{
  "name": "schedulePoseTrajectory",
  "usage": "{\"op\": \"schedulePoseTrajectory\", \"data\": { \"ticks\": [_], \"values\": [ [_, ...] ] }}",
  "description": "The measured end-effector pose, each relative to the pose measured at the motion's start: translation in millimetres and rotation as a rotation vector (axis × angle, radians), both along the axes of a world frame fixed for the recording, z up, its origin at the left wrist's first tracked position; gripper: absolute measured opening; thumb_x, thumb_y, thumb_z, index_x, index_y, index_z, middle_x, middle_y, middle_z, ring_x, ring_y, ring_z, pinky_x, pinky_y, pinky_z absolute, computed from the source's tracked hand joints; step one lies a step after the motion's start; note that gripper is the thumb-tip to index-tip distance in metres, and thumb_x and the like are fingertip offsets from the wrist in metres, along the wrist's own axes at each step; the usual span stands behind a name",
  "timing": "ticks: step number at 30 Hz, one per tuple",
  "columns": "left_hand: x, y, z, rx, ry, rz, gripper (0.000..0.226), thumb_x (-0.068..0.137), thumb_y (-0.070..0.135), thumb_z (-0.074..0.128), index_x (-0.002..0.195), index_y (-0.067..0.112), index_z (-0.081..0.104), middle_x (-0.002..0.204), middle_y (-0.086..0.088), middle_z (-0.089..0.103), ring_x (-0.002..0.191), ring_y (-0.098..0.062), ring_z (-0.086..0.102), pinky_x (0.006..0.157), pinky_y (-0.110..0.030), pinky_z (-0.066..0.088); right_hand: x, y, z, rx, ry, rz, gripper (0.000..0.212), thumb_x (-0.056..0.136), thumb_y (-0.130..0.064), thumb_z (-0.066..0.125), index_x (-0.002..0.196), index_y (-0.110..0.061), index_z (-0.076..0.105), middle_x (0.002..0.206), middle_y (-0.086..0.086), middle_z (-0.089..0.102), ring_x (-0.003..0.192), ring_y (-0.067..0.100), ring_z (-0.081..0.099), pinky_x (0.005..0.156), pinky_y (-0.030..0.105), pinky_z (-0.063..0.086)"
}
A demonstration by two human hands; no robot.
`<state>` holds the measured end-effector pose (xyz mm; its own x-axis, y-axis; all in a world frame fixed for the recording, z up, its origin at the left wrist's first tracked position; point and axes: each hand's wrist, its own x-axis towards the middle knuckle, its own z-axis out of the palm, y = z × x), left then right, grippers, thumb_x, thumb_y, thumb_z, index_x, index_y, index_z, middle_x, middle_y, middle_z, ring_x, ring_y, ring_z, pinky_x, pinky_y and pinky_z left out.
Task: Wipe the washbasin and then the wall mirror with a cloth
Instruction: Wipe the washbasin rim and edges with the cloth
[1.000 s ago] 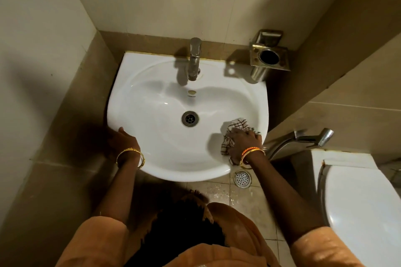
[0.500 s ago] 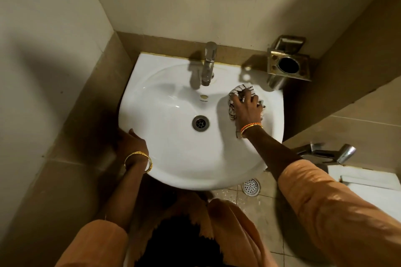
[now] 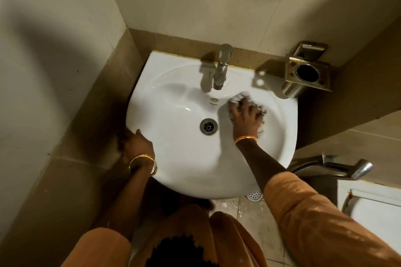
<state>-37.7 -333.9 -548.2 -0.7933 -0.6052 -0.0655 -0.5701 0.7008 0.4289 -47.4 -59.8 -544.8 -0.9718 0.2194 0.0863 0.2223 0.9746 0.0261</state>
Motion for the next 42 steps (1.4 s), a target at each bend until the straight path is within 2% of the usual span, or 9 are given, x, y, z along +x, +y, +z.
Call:
{"op": "schedulePoseTrajectory", "data": {
  "ticks": [5,10,13,17,25,28,32,37,42],
  "values": [
    [2,-3,-1,0.096,0.024,-0.018,0.051,0.096,0.029,0.041,0.138,0.0,0.036,0.136,-0.028,0.047,0.122,-0.047,0.048,0.096,-0.054,0.044,23,16,-4,-0.104,-0.02,-0.338,0.072,0.071,0.001,0.065,0.135,-0.022,0.04,0.144,0.019,0.034,0.119,0.044,0.041,0.094,0.063,0.036],
    [-3,-22,16,0.207,0.056,-0.112,0.047,0.088,0.03,0.051,0.123,0.0,0.047,0.122,-0.027,0.057,0.112,-0.045,0.054,0.091,-0.049,0.047,4,-7,-18,-0.268,-0.035,-0.32,0.073,0.077,-0.003,0.063,0.14,-0.024,0.033,0.146,0.018,0.028,0.124,0.045,0.036,0.094,0.06,0.038],
    [-18,-46,30,0.368,-0.029,-0.171,0.046,0.086,0.028,0.06,0.126,0.007,0.049,0.122,-0.021,0.061,0.113,-0.039,0.057,0.095,-0.043,0.046,-16,-34,-31,-0.499,0.128,-0.32,0.065,0.074,-0.007,0.067,0.133,-0.009,0.039,0.137,0.026,0.034,0.118,0.046,0.039,0.093,0.058,0.042],
    [-52,-61,47,0.427,-0.074,-0.384,0.059,0.092,0.027,0.056,0.145,0.017,0.035,0.152,-0.004,0.036,0.14,-0.024,0.035,0.115,-0.033,0.028,-32,-81,-42,-0.749,0.373,-0.234,0.057,0.072,-0.002,0.069,0.123,0.002,0.043,0.129,0.03,0.036,0.115,0.043,0.04,0.1,0.042,0.038],
    [-97,-69,52,0.649,-0.229,-0.399,0.075,0.076,-0.005,0.07,0.142,0.008,0.038,0.142,-0.009,0.048,0.121,-0.027,0.055,0.107,-0.04,0.042,-78,-160,-24,-1.002,0.579,-0.556,0.063,0.068,-0.002,0.071,0.125,0.005,0.044,0.131,0.03,0.031,0.122,0.043,0.034,0.104,0.045,0.034],
    [-98,-69,54,0.625,-0.205,-0.394,0.073,0.074,-0.006,0.072,0.14,0.006,0.041,0.145,-0.008,0.045,0.12,-0.028,0.055,0.106,-0.037,0.043,-88,-179,-17,-1.057,0.654,-0.518,0.064,0.06,0.004,0.065,0.121,0.005,0.044,0.122,0.026,0.034,0.111,0.024,0.034,0.106,0.034,0.033],
    [-99,-72,52,0.601,-0.195,-0.406,0.073,0.072,-0.003,0.075,0.137,0.007,0.045,0.141,-0.009,0.051,0.116,-0.03,0.059,0.102,-0.043,0.047,-104,-221,7,-1.193,0.52,-0.433,0.073,0.055,-0.009,0.065,0.124,-0.006,0.043,0.13,0.021,0.033,0.116,0.033,0.036,0.101,0.038,0.033],
    [-98,-74,57,0.658,-0.195,-0.409,0.073,0.072,-0.003,0.075,0.137,0.007,0.045,0.134,-0.011,0.057,0.109,-0.029,0.062,0.096,-0.04,0.051,-97,-233,17,-1.491,0.207,-0.256,0.059,0.065,-0.031,0.054,0.124,-0.021,0.051,0.132,0.008,0.036,0.124,0.024,0.036,0.106,0.035,0.03],
    [-97,-76,63,0.729,-0.244,-0.397,0.074,0.076,-0.003,0.072,0.141,0.013,0.04,0.133,-0.013,0.057,0.111,-0.034,0.06,0.086,-0.04,0.052,-65,-230,-5,-1.386,-0.042,-0.129,0.047,0.093,-0.041,0.049,0.138,-0.035,0.039,0.149,0.007,0.031,0.139,0.025,0.024,0.116,0.043,0.019]
  ]
}}
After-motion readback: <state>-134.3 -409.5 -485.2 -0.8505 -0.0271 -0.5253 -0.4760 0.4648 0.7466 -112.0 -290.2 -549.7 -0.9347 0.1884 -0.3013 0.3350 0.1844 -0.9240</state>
